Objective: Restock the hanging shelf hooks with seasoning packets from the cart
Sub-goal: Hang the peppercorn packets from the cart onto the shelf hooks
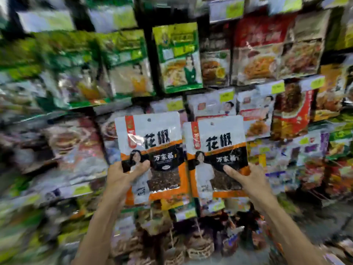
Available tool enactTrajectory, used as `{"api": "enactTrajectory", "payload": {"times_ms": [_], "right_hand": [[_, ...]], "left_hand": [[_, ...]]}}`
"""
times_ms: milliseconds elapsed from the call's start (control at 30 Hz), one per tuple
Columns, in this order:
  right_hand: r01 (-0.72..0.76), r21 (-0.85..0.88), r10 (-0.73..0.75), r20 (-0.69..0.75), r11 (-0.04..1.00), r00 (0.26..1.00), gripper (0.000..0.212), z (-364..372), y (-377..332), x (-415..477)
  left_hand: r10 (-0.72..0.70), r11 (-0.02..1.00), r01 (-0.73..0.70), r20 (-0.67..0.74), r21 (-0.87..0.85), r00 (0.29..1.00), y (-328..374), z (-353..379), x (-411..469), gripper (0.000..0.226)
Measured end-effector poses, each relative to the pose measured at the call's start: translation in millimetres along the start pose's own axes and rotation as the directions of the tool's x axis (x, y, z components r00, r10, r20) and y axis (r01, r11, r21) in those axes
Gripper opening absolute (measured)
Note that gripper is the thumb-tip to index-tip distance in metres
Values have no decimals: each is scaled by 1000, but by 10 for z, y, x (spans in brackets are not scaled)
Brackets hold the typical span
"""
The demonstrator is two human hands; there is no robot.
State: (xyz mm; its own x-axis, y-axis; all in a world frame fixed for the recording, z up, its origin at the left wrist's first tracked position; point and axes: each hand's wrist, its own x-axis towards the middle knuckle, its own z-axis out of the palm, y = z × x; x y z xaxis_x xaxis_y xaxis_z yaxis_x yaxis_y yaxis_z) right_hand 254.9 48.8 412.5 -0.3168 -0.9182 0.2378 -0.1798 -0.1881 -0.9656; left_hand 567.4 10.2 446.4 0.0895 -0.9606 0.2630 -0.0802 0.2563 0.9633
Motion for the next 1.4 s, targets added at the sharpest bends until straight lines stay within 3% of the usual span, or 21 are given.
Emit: {"api": "enactTrajectory", "payload": {"times_ms": [67, 167, 267, 333, 500, 567, 633, 700, 800, 900, 1100, 1267, 1400], "right_hand": [[19, 28, -22, 128, 999, 992, 24, 582, -205, -47], [15, 125, -50, 282, 992, 958, 24, 1511, -419, -213], [-13, 154, -49, 393, 988, 918, 21, 2449, -612, -490], [-32, 150, -37, 434, 988, 900, 9, 3034, -691, -649], [-77, 236, -46, 473, 969, 880, 26, 4266, -767, -880], [-105, 259, -40, 500, 960, 865, 38, 4619, -825, -932], [-91, 255, -53, 508, 963, 860, 34, 4918, -896, -958], [-84, 241, -45, 483, 967, 874, 34, 5169, -980, -957], [-86, 247, -35, 448, 965, 893, 9, 5445, -1099, -893], [-88, 258, -23, 398, 962, 917, 32, 5621, -1139, -797], [-108, 244, 13, 364, 964, 931, 43, 5752, -1118, -653], [-109, 221, 14, 392, 969, 920, 15, 5845, -1134, -572], [-158, 225, 56, 403, 961, 914, 10, 5987, -1092, -417]], "left_hand": [[26, 1000, -25, -83, 9, 996, 95, -638, -72, 35], [43, 999, -35, -191, 41, 981, 144, -1557, -174, 50], [35, 999, -25, -268, 39, 963, 122, -2437, -231, 42], [34, 999, -23, -295, 39, 955, 100, -2966, -234, 36], [36, 998, -12, -377, 66, 925, 40, -4094, -106, 18], [34, 997, -4, -391, 77, 920, 32, -4451, -67, 25], [30, 996, 5, -409, 84, 912, 29, -4744, -31, 36], [44, 996, -7, -419, 89, 907, 25, -4962, 2, 42], [60, 996, -24, -429, 89, 901, 12, -5163, 39, 36], [58, 996, -22, -440, 86, 896, -29, -5261, 99, 28], [40, 998, -16, -420, 60, 907, -104, -5323, 215, 27], [15, 1000, -23, -410, -15, 912, -161, -5304, 279, 29], [17, 999, -33, -403, -33, 915, -185, -5273, 333, 35]]}}
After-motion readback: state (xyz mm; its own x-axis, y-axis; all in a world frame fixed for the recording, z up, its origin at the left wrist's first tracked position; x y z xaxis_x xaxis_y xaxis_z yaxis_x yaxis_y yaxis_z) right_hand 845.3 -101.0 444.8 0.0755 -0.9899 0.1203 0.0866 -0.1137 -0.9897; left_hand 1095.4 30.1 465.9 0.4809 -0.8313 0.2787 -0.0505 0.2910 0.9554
